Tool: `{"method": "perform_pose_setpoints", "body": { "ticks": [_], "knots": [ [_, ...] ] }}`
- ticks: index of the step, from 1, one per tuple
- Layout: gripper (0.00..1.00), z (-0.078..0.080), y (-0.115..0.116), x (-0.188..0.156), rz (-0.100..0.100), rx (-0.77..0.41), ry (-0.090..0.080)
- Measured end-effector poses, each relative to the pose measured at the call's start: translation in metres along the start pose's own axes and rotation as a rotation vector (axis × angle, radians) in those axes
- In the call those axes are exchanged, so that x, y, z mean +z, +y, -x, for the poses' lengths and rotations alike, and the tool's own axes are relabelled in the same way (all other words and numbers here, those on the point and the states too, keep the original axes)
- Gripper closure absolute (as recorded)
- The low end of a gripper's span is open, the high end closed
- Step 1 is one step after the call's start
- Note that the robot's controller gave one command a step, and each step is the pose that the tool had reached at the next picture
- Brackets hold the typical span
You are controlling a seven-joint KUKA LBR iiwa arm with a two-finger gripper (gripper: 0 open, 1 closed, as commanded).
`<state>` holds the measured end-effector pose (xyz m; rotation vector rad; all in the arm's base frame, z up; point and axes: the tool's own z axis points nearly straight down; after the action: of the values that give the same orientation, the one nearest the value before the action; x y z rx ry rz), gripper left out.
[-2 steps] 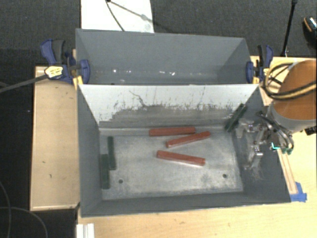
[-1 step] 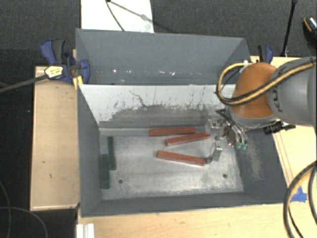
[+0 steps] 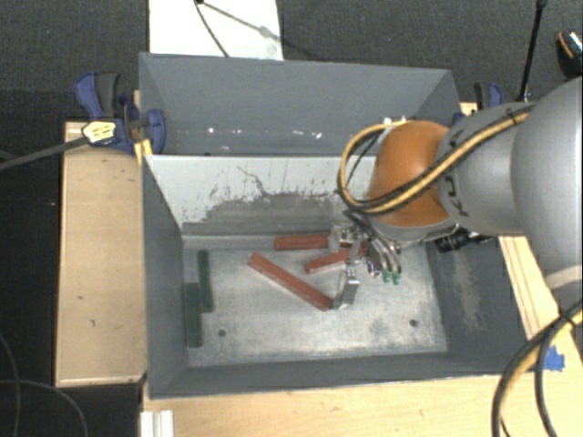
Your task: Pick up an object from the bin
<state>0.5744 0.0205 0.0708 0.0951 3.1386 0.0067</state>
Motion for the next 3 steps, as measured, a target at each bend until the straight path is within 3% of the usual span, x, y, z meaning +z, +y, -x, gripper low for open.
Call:
{"method": "perform_pose_setpoints", "body": {
  "ticks": [1,2,3],
  "knots": [
    [0.00,-0.012,0.069,0.000,0.000,-0.105,0.002],
    [0.00,0.012,0.004,0.000,-0.005,0.143,-0.004],
    [1.00,0.014,0.005,-0.002,-0.004,0.136,-0.008]
  ]
}}
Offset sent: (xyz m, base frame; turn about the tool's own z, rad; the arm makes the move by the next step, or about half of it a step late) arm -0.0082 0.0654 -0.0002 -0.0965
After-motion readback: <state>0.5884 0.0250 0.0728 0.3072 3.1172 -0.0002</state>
